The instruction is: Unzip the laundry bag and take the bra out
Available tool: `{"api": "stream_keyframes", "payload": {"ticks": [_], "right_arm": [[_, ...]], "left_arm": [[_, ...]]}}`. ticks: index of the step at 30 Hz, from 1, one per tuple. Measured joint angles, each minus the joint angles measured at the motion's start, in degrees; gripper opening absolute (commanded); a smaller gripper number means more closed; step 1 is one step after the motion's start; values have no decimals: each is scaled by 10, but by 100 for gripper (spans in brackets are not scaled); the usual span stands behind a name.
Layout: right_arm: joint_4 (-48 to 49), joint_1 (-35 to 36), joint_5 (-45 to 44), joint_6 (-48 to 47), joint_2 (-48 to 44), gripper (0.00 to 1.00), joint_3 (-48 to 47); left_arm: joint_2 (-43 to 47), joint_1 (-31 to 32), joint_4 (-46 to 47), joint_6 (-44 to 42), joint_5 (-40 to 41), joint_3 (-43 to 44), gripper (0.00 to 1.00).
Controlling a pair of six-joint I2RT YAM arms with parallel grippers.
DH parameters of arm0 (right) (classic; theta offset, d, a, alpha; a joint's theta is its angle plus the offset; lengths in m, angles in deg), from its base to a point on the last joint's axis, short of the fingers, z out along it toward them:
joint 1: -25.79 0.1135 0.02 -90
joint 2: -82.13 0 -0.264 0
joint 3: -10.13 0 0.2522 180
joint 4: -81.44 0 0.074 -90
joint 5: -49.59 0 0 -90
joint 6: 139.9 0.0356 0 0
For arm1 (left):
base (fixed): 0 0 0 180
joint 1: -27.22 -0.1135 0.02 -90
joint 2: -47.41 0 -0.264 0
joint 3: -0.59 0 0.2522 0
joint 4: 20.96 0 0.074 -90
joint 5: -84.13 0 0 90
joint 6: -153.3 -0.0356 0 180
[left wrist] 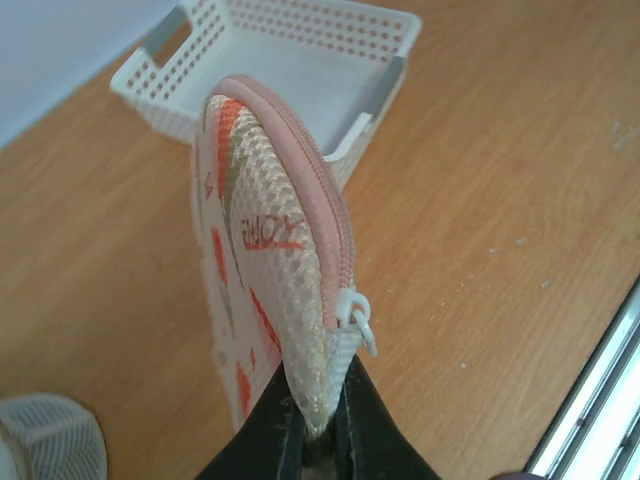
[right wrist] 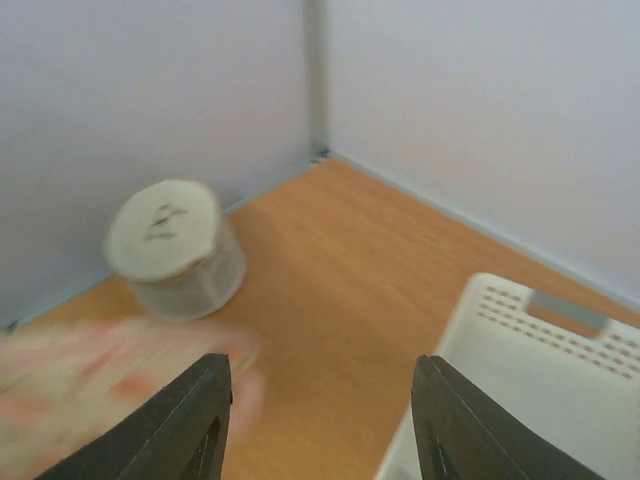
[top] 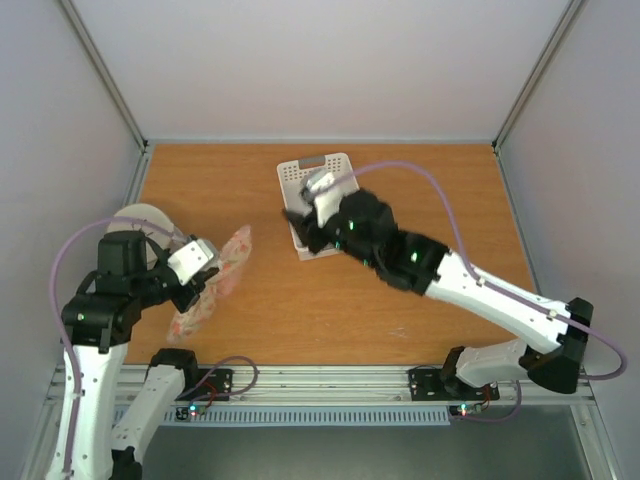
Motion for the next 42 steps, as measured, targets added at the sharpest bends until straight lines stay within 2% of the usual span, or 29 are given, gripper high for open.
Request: {"api": "stream_keyframes", "payload": {"ticks": [2, 6, 8, 12, 18, 29, 42], "right_arm": [[56, 68, -32, -57, -37, 49, 64], [204, 202, -40, -195, -73, 46, 199], [279, 236, -44, -243, -61, 45, 250], [365, 240, -67, -278, 23, 44, 240], [465, 240, -96, -342, 113, 35, 221], [505, 240, -146, -403, 167, 29, 169], [502, 237, -197, -413, 180, 14, 151]], "left_arm": [[-23, -1, -8, 30, 17, 20, 1], [-45, 0, -17, 81, 26, 36, 1], [-46, 0, -20, 99, 37, 36, 1], [-44, 0, -21, 120, 56, 36, 1], [-38, 0, -21, 131, 35, 36, 1], [-38, 0, -21, 124, 18, 36, 1], [-38, -1, -16, 122, 18, 35, 1]]}}
